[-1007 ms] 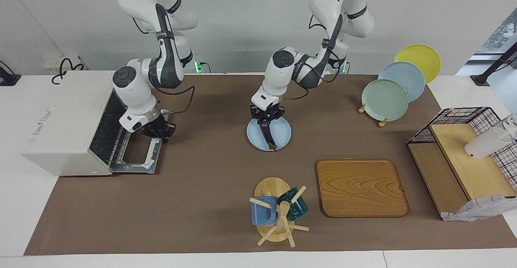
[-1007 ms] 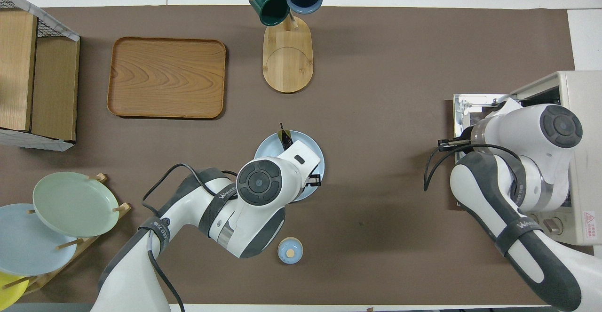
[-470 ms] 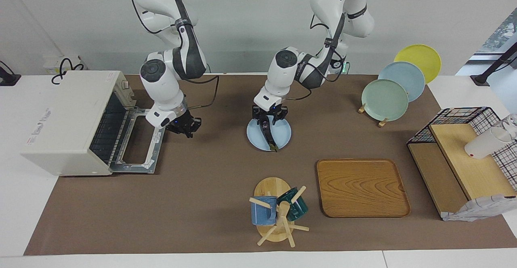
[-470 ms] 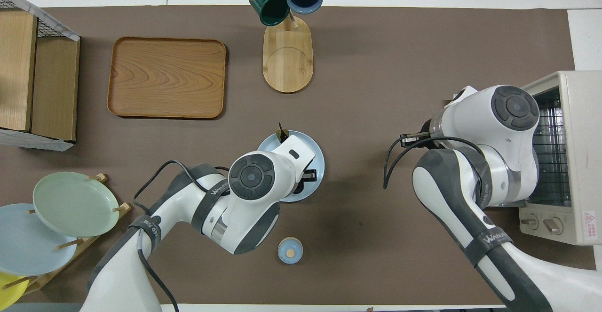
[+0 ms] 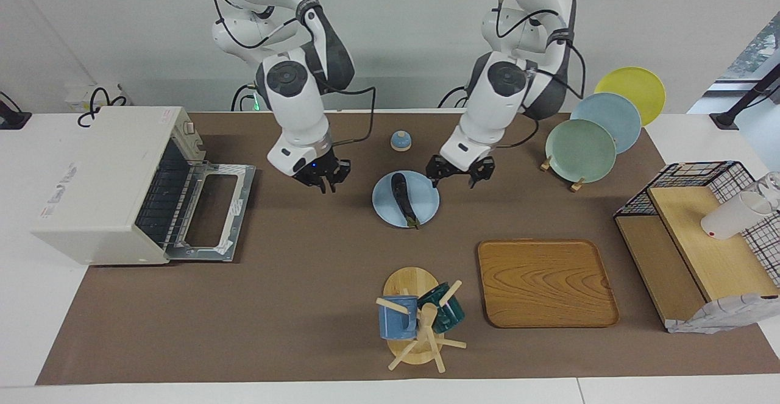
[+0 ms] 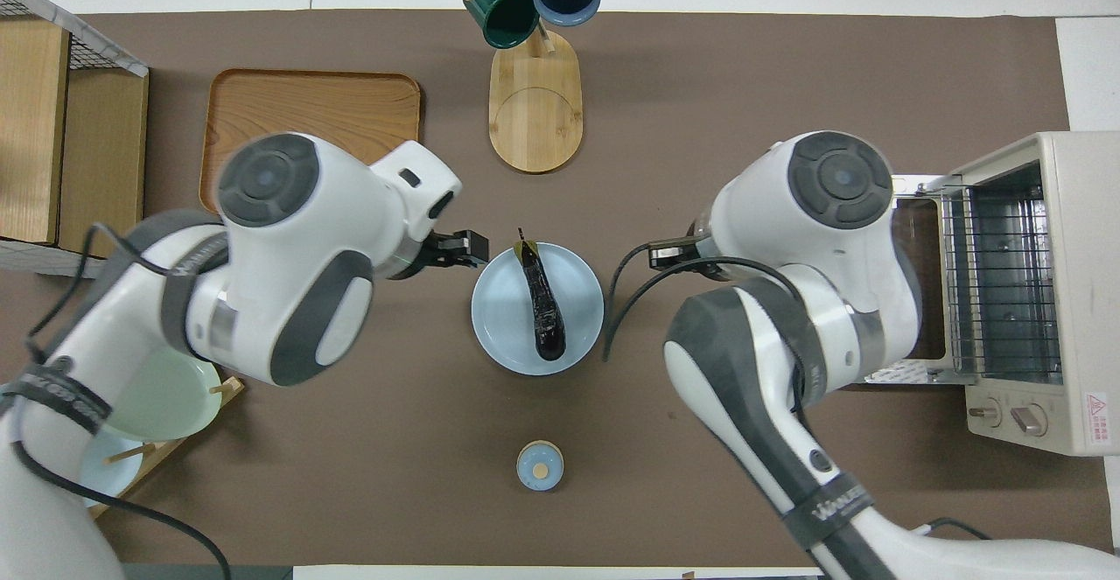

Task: Put eggplant into oven
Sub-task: 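Open and retract the left gripper while the right gripper reaches the plate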

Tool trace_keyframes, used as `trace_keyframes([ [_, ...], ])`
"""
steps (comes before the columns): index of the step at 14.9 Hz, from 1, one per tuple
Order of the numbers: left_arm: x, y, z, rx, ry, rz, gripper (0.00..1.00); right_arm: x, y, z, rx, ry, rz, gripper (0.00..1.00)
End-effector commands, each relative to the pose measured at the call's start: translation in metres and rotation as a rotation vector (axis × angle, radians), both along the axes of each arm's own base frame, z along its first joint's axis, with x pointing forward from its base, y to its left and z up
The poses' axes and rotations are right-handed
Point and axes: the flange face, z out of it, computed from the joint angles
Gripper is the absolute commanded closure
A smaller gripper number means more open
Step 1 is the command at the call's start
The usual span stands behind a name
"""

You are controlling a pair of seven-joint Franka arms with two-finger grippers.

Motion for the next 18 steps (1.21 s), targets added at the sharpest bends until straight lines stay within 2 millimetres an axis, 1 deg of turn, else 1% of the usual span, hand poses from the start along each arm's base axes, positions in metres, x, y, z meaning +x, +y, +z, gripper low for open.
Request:
trace_keyframes([
  [1, 0.022, 0.071, 0.040, -0.009, -0.003, -0.017, 0.00, 0.000, 0.059, 0.015, 0.006, -0.024, -0.012, 0.80],
  [3, 0.024, 0.110, 0.064, -0.009, -0.027, -0.014, 0.00, -0.012, 0.117, 0.015, -0.006, -0.063, 0.039, 0.79],
  [4, 0.024, 0.126, 0.070, -0.005, -0.026, -0.002, 0.00, -0.016, 0.148, 0.009, -0.024, -0.074, 0.040, 0.79],
  [5, 0.022, 0.146, 0.081, 0.009, -0.032, 0.005, 0.00, -0.021, 0.187, -0.003, -0.054, -0.091, 0.030, 0.79],
  [6, 0.019, 0.156, 0.090, 0.030, -0.037, 0.000, 0.00, -0.027, 0.222, -0.018, -0.068, -0.113, 0.012, 0.76],
  [7, 0.011, 0.161, 0.101, 0.051, -0.030, -0.003, 0.00, -0.032, 0.240, -0.037, -0.077, -0.120, 0.006, 0.73],
  [8, 0.008, 0.164, 0.111, 0.060, -0.026, -0.001, 0.00, -0.038, 0.253, -0.046, -0.043, -0.154, 0.010, 0.71],
  [9, 0.006, 0.168, 0.121, 0.070, -0.014, -0.001, 0.00, -0.051, 0.258, -0.067, -0.045, -0.155, 0.034, 0.69],
  [10, 0.006, 0.173, 0.135, 0.083, -0.010, 0.002, 0.00, -0.057, 0.255, -0.078, -0.057, -0.165, 0.052, 0.69],
  [12, 0.005, 0.183, 0.160, 0.095, 0.010, 0.009, 0.00, -0.058, 0.252, -0.080, -0.063, -0.192, 0.072, 0.68],
  [13, 0.006, 0.190, 0.171, 0.110, 0.010, 0.017, 0.00, -0.060, 0.252, -0.086, -0.056, -0.200, 0.077, 0.67],
  [16, 0.016, 0.194, 0.178, 0.114, -0.006, 0.025, 0.00, -0.072, 0.239, -0.106, -0.046, -0.209, 0.122, 0.65],
  [18, 0.019, 0.193, 0.172, 0.109, -0.010, 0.024, 0.00, -0.073, 0.238, -0.109, -0.041, -0.215, 0.125, 0.65],
])
